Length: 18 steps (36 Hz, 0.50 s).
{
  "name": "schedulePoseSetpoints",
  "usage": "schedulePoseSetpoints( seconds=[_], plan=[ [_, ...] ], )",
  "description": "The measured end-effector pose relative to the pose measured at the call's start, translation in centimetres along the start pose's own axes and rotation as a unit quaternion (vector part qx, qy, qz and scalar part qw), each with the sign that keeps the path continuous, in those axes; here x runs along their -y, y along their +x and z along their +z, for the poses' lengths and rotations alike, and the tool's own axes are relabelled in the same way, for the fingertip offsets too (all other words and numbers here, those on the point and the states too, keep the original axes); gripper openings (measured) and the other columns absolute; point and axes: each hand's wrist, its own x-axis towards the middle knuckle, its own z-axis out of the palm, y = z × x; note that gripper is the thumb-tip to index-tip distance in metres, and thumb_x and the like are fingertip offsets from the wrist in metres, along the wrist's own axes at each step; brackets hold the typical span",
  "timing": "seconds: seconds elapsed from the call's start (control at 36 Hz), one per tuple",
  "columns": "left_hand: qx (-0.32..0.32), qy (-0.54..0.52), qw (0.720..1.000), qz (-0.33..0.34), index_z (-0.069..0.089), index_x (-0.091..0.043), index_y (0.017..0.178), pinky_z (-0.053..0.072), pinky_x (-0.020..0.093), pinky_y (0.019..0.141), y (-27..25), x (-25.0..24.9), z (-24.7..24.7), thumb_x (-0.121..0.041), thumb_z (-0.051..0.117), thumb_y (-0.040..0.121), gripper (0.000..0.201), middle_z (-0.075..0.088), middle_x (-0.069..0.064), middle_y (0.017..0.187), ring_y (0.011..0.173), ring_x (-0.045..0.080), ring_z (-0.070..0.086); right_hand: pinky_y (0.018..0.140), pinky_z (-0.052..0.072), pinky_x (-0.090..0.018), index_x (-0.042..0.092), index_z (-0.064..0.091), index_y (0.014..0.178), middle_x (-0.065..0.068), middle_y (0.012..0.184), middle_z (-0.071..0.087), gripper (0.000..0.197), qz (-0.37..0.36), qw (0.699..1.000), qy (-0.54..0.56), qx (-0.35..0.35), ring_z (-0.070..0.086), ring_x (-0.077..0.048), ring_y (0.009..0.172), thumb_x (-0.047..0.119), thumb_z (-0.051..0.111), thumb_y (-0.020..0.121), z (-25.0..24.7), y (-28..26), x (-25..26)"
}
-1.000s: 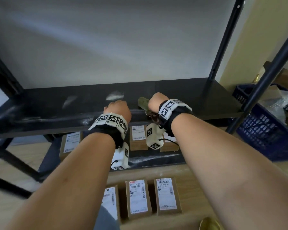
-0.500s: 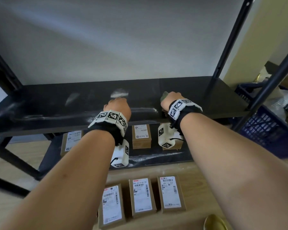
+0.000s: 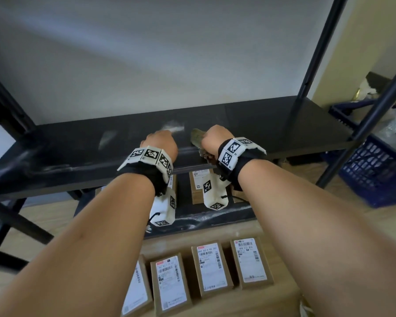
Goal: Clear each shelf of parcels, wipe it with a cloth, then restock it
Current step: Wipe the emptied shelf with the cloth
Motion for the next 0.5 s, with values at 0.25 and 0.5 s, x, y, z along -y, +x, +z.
schedulePoseSetpoints(
  seconds=[0.25, 0.5],
  plan=[
    [-0.005, -0.02, 1.0, 0.001, 0.041, -0.016, 0.141, 0.044, 0.042, 0.1, 1.0, -0.9, 1.2, -0.009, 0.04, 0.091, 0.05, 0.048, 0.014, 0.138, 0.121, 0.03, 0.051, 0.086, 0.044, -0.041, 0.005, 0.06, 0.118, -0.017, 0.125, 0.057, 0.056, 0.104, 0.99, -0.008, -0.099, 0.058, -0.036, 0.108, 0.052, 0.042, 0.094, -4.9, 3.6, -2.7],
    [0.116, 0.075, 0.99, -0.004, 0.041, -0.002, 0.139, 0.042, 0.039, 0.104, 4.2, -4.0, 0.2, -0.02, 0.052, 0.095, 0.049, 0.046, 0.018, 0.137, 0.122, 0.031, 0.05, 0.082, 0.042, -0.038, 0.007, 0.064, 0.099, -0.016, 0.111, 0.065, 0.048, 0.149, 0.985, -0.021, -0.082, 0.061, -0.033, 0.096, 0.046, 0.037, 0.095, -4.4, 7.1, -3.5]
  ],
)
